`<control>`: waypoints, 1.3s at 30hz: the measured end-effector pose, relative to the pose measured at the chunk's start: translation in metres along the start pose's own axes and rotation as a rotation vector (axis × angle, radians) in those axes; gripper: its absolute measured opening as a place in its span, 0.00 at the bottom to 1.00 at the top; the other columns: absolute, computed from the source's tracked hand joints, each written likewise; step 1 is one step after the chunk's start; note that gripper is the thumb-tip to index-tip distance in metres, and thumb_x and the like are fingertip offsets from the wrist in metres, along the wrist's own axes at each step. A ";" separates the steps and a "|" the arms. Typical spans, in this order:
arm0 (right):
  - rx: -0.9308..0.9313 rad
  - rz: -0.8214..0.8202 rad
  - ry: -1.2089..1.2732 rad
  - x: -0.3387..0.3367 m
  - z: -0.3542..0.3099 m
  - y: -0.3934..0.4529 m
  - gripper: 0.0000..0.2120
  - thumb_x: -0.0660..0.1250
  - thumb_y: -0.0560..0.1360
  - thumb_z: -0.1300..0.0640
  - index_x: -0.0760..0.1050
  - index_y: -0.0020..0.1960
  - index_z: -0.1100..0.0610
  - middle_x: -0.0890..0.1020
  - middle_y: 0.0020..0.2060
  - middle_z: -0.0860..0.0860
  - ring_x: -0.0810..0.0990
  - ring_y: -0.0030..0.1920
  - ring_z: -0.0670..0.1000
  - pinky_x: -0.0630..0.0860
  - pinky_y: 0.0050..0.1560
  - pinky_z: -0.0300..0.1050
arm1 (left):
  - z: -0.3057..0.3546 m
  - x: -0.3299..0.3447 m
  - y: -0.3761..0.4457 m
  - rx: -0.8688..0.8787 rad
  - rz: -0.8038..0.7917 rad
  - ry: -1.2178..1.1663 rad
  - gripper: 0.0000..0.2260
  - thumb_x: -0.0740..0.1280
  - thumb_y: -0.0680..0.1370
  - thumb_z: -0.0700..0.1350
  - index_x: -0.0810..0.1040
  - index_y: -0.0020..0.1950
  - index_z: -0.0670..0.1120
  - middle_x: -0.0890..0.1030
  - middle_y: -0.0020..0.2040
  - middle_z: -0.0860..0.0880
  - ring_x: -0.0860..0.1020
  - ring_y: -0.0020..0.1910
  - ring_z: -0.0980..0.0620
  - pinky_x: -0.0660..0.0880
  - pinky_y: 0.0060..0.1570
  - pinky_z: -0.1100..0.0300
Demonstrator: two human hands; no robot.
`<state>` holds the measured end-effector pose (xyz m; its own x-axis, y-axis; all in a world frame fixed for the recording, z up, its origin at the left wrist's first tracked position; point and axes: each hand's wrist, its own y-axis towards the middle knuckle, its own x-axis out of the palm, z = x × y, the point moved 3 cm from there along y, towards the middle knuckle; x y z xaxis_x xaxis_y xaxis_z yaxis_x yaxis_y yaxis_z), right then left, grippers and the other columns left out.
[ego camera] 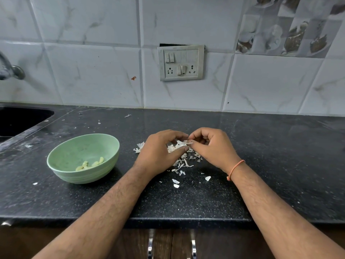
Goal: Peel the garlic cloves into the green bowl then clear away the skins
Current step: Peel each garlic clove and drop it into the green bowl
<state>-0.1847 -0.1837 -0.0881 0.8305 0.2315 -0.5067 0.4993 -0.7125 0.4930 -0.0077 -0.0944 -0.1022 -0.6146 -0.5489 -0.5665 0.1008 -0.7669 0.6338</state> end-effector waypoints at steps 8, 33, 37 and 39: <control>0.115 0.008 0.301 0.000 -0.004 -0.001 0.02 0.78 0.75 0.64 0.87 0.47 0.59 0.87 0.36 0.55 0.78 0.29 0.46 0.76 0.31 0.40 | 0.003 -0.007 -0.002 -0.056 0.116 -0.133 0.06 0.76 0.80 0.49 0.89 0.56 0.56 0.86 0.43 0.63 0.83 0.42 0.62 0.73 0.40 0.71; 0.176 -0.020 0.485 0.005 0.007 0.002 0.07 0.78 0.75 0.64 0.88 0.53 0.59 0.89 0.44 0.58 0.85 0.43 0.53 0.81 0.37 0.45 | -0.002 -0.010 0.001 -0.020 0.163 0.052 0.08 0.77 0.76 0.60 0.87 0.52 0.60 0.85 0.48 0.65 0.81 0.52 0.59 0.79 0.54 0.52; 0.141 -0.015 0.452 0.006 0.008 0.003 0.08 0.79 0.74 0.64 0.89 0.53 0.57 0.89 0.43 0.57 0.86 0.41 0.51 0.81 0.37 0.45 | -0.002 -0.011 0.001 -0.029 0.140 0.055 0.10 0.77 0.76 0.59 0.87 0.56 0.61 0.85 0.49 0.66 0.82 0.50 0.61 0.79 0.52 0.58; 0.125 -0.020 0.450 0.006 0.008 0.003 0.08 0.79 0.74 0.64 0.89 0.53 0.56 0.89 0.42 0.58 0.85 0.40 0.50 0.81 0.36 0.44 | -0.001 -0.010 0.001 -0.037 0.116 0.043 0.10 0.77 0.78 0.58 0.87 0.58 0.61 0.86 0.49 0.66 0.82 0.48 0.62 0.76 0.47 0.65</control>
<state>-0.1806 -0.1897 -0.0954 0.8594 0.4906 -0.1444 0.5056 -0.7729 0.3833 -0.0005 -0.0905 -0.0967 -0.5631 -0.6477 -0.5133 0.1985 -0.7089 0.6768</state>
